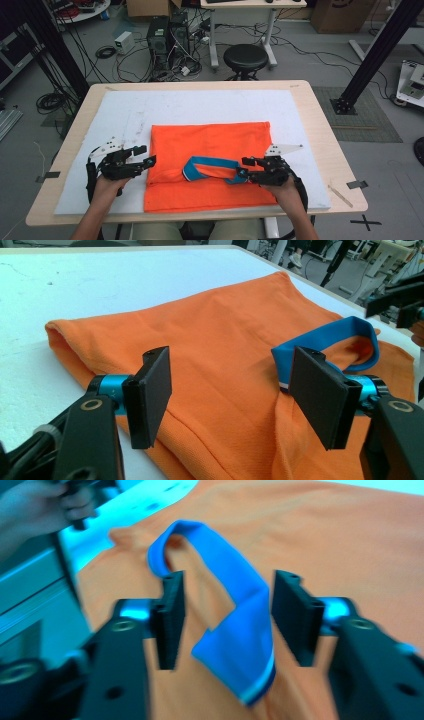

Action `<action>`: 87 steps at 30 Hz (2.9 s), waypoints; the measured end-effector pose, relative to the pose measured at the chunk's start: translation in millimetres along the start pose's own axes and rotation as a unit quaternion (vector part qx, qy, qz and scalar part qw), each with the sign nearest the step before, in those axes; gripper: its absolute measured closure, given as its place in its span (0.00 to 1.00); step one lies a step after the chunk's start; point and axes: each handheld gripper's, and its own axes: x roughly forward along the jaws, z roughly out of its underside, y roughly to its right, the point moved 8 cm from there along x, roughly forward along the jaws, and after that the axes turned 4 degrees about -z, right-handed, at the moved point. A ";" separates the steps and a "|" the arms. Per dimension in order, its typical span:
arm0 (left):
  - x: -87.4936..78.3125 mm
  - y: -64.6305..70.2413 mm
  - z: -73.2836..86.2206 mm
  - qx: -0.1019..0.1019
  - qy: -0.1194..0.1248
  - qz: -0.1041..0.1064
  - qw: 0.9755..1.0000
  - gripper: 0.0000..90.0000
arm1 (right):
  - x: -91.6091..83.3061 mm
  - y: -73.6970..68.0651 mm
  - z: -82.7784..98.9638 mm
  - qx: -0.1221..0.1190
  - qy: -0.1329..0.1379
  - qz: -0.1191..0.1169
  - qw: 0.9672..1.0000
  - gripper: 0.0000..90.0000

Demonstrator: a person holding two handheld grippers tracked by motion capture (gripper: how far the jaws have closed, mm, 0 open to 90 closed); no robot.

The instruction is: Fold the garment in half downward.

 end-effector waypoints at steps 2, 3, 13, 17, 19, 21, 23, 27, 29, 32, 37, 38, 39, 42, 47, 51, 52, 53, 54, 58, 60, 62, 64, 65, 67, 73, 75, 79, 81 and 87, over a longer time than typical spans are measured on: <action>0.1 0.1 0.4 0.000 0.000 0.000 1.000 0.37 | 4.2 0.9 -4.0 0.006 0.000 0.012 1.000 0.51; 0.0 0.3 0.6 -0.001 0.000 0.001 1.000 0.37 | 14.3 3.0 -13.1 0.019 0.002 0.026 0.999 0.47; -1.2 -1.2 0.7 -0.002 0.000 0.005 1.000 0.37 | 59.5 0.6 -24.3 -0.003 -0.076 -0.003 0.997 0.77; -1.9 -3.0 1.6 -0.004 0.000 0.002 1.000 0.38 | 52.6 -10.1 -20.9 -0.040 -0.083 -0.025 0.995 0.97; -2.4 -3.0 1.6 -0.005 0.001 0.000 1.000 0.37 | 46.2 -14.8 -16.3 -0.055 -0.084 -0.041 0.994 0.98; -2.9 -2.9 1.3 -0.005 0.001 -0.001 1.000 0.38 | 41.9 -19.4 -11.3 -0.066 -0.083 -0.061 0.992 0.98; -3.0 -2.5 1.2 -0.006 0.002 -0.001 1.000 0.38 | 37.3 -24.4 -5.1 -0.074 -0.081 -0.075 0.991 0.97; -3.6 -3.7 1.1 -0.009 0.004 -0.003 1.000 0.37 | 26.4 -37.9 8.1 -0.088 -0.077 -0.115 0.986 0.97; -3.2 -4.6 1.7 -0.009 0.001 -0.004 1.000 0.37 | 20.4 -42.6 13.0 -0.087 -0.077 -0.134 0.984 0.87; -1.9 -3.9 2.3 -0.009 0.000 -0.004 1.000 0.37 | 12.4 -39.7 9.3 -0.066 -0.046 -0.127 0.989 0.79; 0.2 -2.6 4.1 -0.009 -0.007 -0.005 1.000 0.38 | 13.2 -22.9 7.1 -0.036 -0.035 -0.053 0.997 0.81; 0.7 -2.4 4.8 -0.009 -0.008 -0.006 1.000 0.38 | 15.0 -20.6 9.1 -0.035 -0.043 -0.043 0.998 0.81; 1.0 -2.3 5.6 -0.009 -0.011 -0.007 1.000 0.38 | 16.2 -18.1 10.8 -0.034 -0.046 -0.032 0.998 0.81; 2.0 -4.2 8.8 -0.010 -0.021 -0.020 1.000 0.38 | 15.1 -5.3 14.1 -0.029 -0.051 0.015 0.998 0.81; 6.5 -7.6 19.3 -0.008 -0.057 -0.057 0.997 0.39 | -2.8 20.8 18.5 -0.001 -0.047 0.116 0.992 0.79; 10.8 -2.2 32.0 0.005 -0.090 -0.061 0.994 0.39 | -36.4 49.7 32.0 0.034 -0.051 0.234 0.970 0.74; 10.8 -2.2 32.0 0.005 -0.090 -0.061 0.994 0.39 | -36.4 49.7 32.0 0.034 -0.051 0.234 0.970 0.74; 10.9 -0.9 34.1 0.006 -0.095 -0.063 0.993 0.39 | -39.5 51.3 34.7 0.037 -0.054 0.237 0.969 0.73; 10.1 -0.4 35.8 0.010 -0.098 -0.067 0.993 0.42 | -43.0 52.7 38.3 0.039 -0.059 0.242 0.968 0.73; 7.3 -4.9 34.5 0.005 -0.091 -0.085 0.992 0.43 | -51.7 58.1 56.3 0.042 -0.092 0.269 0.958 0.78; 6.5 -7.6 34.6 0.002 -0.090 -0.087 0.992 0.43 | -52.4 58.3 60.8 0.039 -0.099 0.271 0.957 0.90; 6.3 -8.5 35.2 0.000 -0.091 -0.088 0.992 0.43 | -53.3 56.6 60.9 0.032 -0.108 0.273 0.955 0.94; 6.3 -9.3 34.7 -0.003 -0.087 -0.088 0.992 0.43 | -54.0 55.4 61.3 0.041 -0.111 0.276 0.954 0.94; 6.1 -10.3 34.2 -0.005 -0.087 -0.090 0.992 0.43 | -54.0 55.4 61.3 0.041 -0.111 0.276 0.954 0.94; 7.2 -13.0 31.9 -0.009 -0.081 -0.089 0.993 0.42 | -57.1 55.1 58.9 0.066 -0.106 0.262 0.957 0.79; 17.2 -33.7 17.5 -0.037 -0.063 -0.111 0.991 0.33 | -68.0 64.7 36.2 0.056 -0.029 0.265 0.962 0.45; 23.4 -41.6 11.5 -0.053 -0.068 -0.114 0.990 0.31 | -70.3 72.9 25.7 0.059 -0.005 0.267 0.962 0.41; 38.1 -53.3 0.8 -0.055 -0.087 -0.118 0.988 0.30 | -64.3 96.8 8.2 0.074 -0.005 0.272 0.959 0.31; 45.5 -61.2 -1.5 -0.060 -0.096 -0.130 0.985 0.30 | -57.4 108.6 2.2 0.085 -0.011 0.269 0.959 0.29; 65.7 -77.6 1.9 -0.069 -0.120 -0.155 0.978 0.39 | -39.4 134.0 -4.7 0.121 -0.035 0.279 0.952 0.37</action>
